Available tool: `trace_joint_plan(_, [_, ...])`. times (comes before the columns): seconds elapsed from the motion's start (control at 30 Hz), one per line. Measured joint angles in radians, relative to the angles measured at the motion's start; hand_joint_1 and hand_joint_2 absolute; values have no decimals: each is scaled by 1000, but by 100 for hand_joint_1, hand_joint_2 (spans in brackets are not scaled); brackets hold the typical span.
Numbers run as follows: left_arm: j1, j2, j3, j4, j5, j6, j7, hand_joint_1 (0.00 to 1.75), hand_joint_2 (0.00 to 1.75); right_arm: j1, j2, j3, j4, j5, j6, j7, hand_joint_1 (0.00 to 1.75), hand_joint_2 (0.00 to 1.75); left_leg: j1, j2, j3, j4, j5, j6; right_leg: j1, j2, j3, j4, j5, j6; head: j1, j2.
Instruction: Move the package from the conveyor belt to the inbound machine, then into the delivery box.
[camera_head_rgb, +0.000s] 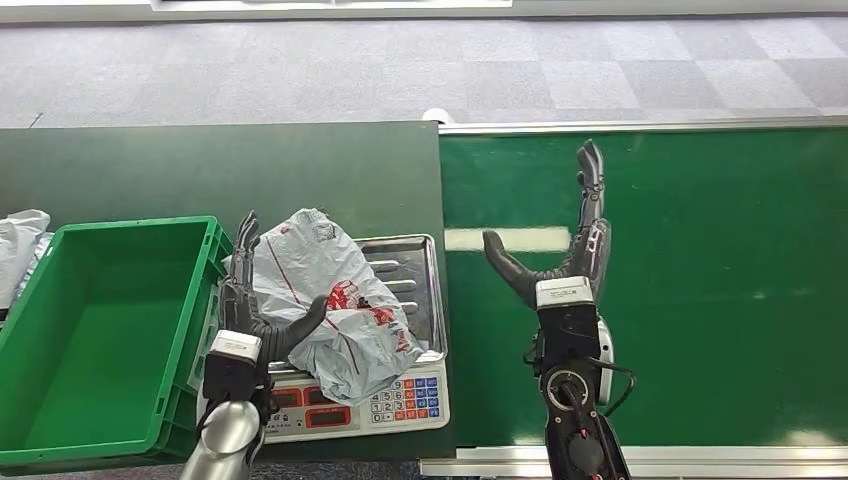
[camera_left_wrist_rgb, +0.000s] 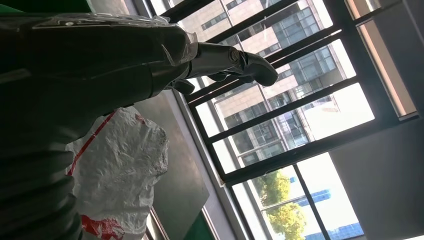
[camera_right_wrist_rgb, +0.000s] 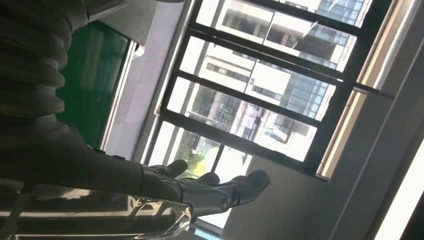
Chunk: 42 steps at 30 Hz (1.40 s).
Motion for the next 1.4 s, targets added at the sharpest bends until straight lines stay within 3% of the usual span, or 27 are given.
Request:
trace_joint_plan(0.23, [-59, 2, -8, 98, -39, 10, 4, 0, 175, 121, -42, -35, -186, 27, -12, -31, 0, 175, 0, 0, 0, 0, 0, 0, 0, 0, 0, 0, 0, 0, 0, 0])
trace_joint_plan(0.6, [-172, 30, 29, 434, -130, 109, 17, 0, 175, 163, -61, -52, -201, -21, 47, -84, 0, 175, 0, 0, 1, 0, 1, 0, 0, 0, 1, 0, 0, 0, 0, 0])
trace_joint_plan(0.77, [-240, 34, 43, 578, -235, 187, 93, 0, 175, 168, -60, -58, -203, -9, 59, -78, 0, 175, -1, -7, 5, 0, 0, 0, -1, -7, 8, -1, -2, 1, 0, 0])
trace_joint_plan(0.93, [-296, 35, 67, 671, -268, 184, 143, 0, 175, 173, -59, -68, -210, -2, 67, -69, 0, 175, 0, -8, 14, -2, -4, 2, 0, -9, 18, -1, -2, -1, 0, 0])
trace_joint_plan(1.07, [-312, 34, 82, 701, -271, 167, 154, 136, 175, 176, -55, -71, -210, -3, 73, -67, 0, 175, 0, -8, 21, -3, -2, 2, 0, -9, 25, -1, -1, -2, 0, 0])
trace_joint_plan(1.23, [-321, 34, 95, 705, -271, 149, 156, 168, 175, 175, -45, -72, -211, -3, 73, -68, 0, 175, 0, -8, 22, -3, 4, 0, 0, -9, 25, -1, 0, -3, 0, 0])
trace_joint_plan(1.4, [-323, 34, 109, 705, -269, 137, 150, 175, 175, 174, -39, -75, -212, -3, 73, -72, 0, 175, 0, -9, 21, -4, 5, 0, 0, -9, 25, -1, 0, -3, 0, 0])
